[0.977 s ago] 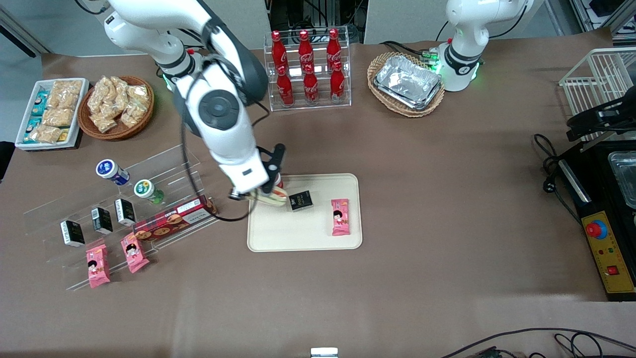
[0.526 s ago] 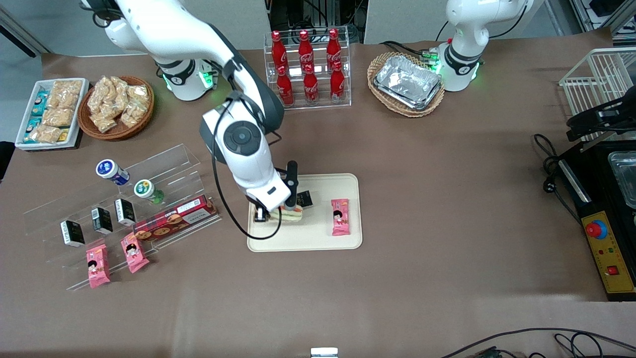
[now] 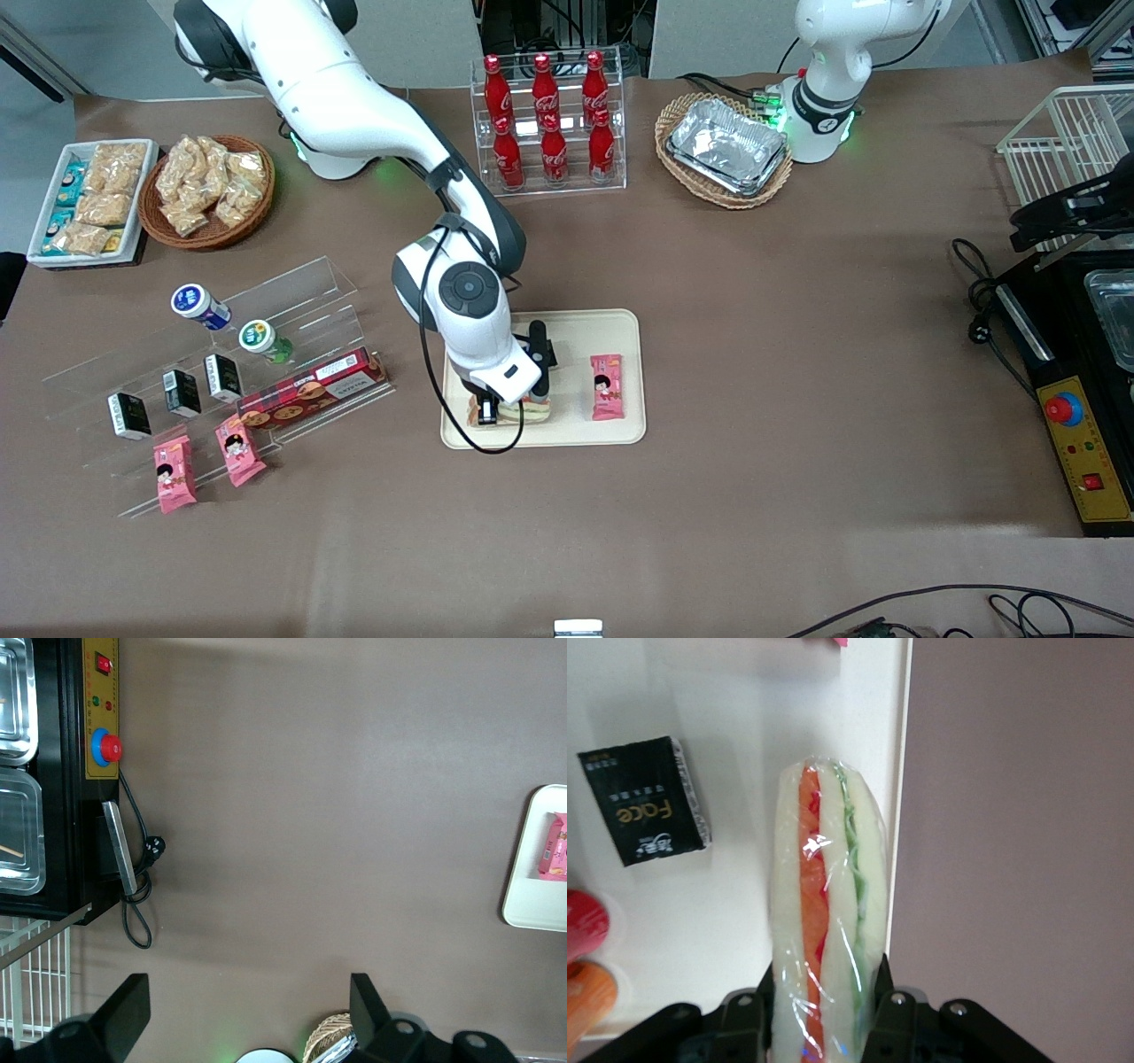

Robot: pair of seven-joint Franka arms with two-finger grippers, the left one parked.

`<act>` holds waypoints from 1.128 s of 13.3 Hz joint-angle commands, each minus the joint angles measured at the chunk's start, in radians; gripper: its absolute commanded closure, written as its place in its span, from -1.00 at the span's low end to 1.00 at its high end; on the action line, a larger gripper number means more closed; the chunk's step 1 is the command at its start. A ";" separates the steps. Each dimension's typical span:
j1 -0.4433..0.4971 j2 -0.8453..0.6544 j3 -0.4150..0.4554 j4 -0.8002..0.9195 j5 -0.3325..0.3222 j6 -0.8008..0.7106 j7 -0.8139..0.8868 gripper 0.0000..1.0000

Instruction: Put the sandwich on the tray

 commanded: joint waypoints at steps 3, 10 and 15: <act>0.001 0.073 -0.003 0.046 -0.023 0.043 -0.006 0.05; -0.016 0.020 -0.002 0.046 0.032 -0.005 -0.007 -0.99; -0.098 -0.098 -0.009 0.046 0.196 -0.101 -0.001 -1.00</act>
